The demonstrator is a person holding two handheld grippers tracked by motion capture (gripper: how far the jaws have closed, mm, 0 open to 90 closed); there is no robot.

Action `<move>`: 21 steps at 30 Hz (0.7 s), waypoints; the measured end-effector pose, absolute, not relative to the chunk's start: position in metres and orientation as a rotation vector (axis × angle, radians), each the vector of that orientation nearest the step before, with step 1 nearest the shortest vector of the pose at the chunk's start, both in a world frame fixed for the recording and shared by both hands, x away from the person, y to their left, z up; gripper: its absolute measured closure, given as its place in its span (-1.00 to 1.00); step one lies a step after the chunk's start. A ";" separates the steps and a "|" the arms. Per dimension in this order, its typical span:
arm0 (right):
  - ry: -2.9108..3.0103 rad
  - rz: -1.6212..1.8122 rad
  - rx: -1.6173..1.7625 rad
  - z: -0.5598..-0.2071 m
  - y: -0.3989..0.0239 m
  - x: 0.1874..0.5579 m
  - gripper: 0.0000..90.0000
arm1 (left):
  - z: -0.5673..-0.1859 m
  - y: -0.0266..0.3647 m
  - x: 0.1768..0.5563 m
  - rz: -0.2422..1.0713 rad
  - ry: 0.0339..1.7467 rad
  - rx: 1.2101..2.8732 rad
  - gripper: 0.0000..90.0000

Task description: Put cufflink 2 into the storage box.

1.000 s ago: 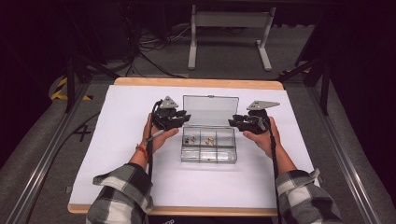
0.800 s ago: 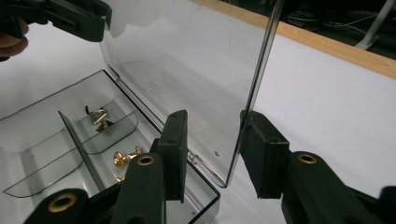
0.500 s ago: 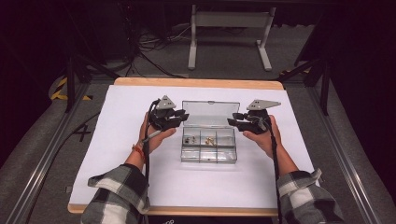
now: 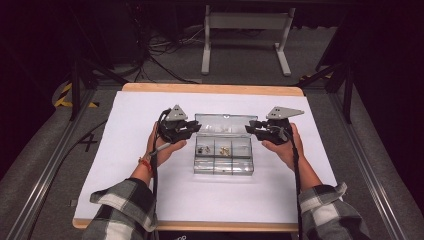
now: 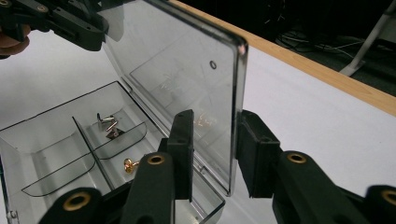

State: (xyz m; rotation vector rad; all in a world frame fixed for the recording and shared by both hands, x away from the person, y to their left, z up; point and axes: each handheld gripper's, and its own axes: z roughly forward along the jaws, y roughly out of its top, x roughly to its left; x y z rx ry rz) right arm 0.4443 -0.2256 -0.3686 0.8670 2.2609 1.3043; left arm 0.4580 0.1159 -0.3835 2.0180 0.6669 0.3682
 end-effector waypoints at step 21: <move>2.271 1.302 0.814 -0.371 -0.228 0.430 0.56 | -0.387 0.129 0.439 0.380 0.671 2.005 0.72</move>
